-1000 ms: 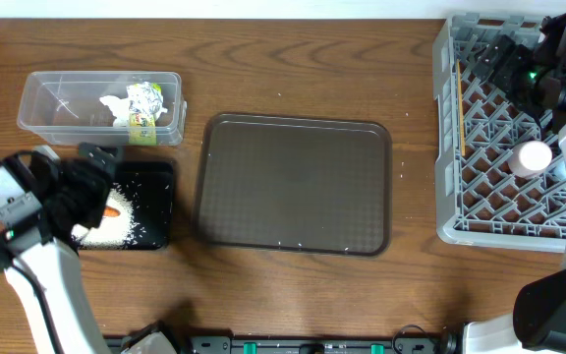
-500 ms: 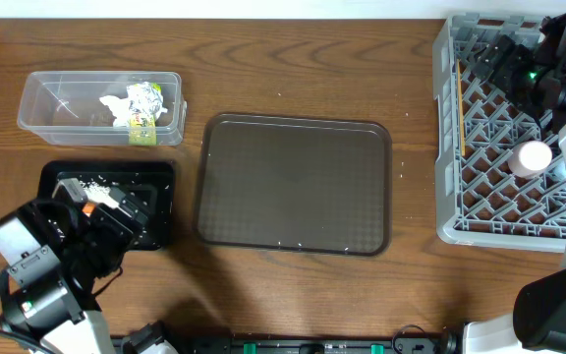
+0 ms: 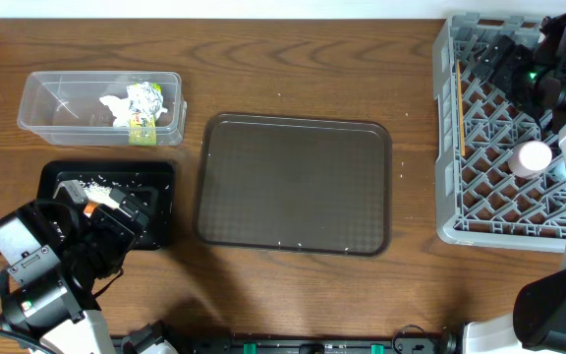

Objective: Sort waste into correct bins and load items into the dishwasher rack
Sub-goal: 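Withdraw the left gripper from the rice tray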

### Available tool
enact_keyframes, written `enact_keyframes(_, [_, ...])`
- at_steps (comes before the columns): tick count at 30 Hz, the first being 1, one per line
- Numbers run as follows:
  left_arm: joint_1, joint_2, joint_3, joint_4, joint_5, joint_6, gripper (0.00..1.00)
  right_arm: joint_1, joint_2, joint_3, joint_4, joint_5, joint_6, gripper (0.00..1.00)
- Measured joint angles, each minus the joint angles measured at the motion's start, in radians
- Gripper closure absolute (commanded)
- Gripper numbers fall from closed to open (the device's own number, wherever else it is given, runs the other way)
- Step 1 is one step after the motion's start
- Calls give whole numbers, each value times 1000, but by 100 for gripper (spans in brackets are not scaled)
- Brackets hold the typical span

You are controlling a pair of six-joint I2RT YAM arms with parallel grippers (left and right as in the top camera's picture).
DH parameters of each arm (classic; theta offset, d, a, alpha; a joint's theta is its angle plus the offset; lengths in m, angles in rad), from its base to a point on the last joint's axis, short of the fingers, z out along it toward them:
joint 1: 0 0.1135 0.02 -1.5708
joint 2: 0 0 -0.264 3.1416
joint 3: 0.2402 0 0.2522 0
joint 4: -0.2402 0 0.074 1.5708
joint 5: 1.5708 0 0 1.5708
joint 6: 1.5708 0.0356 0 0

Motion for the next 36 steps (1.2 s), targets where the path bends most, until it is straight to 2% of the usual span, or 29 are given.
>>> enact_keyframes(8, [-19, 0, 0, -30, -47, 4, 0, 0, 0, 0, -3, 0, 0, 1])
enact_keyframes(11, [-124, 6, -1, 14, -68, 47, 0, 0, 0, 0, -3, 0, 0, 1])
enact_keyframes(14, [-278, 7, -14, 129, -128, 73, 0, 0, 0, 0, -3, 0, 0, 1])
enact_keyframes(18, [-535, -24, -89, 365, -261, 91, 0, 0, 0, 0, -3, 0, 0, 1])
enact_keyframes(23, [-722, -97, -239, 643, -397, 149, 1, 0, 0, 0, -4, 0, 0, 1])
enact_keyframes(29, [-755, -181, -457, 906, -471, 230, 0, 0, 0, 0, -3, 0, 0, 1])
enact_keyframes(36, [-707, -317, -627, 1011, -507, 256, 0, 0, 0, 0, -4, 0, 0, 1])
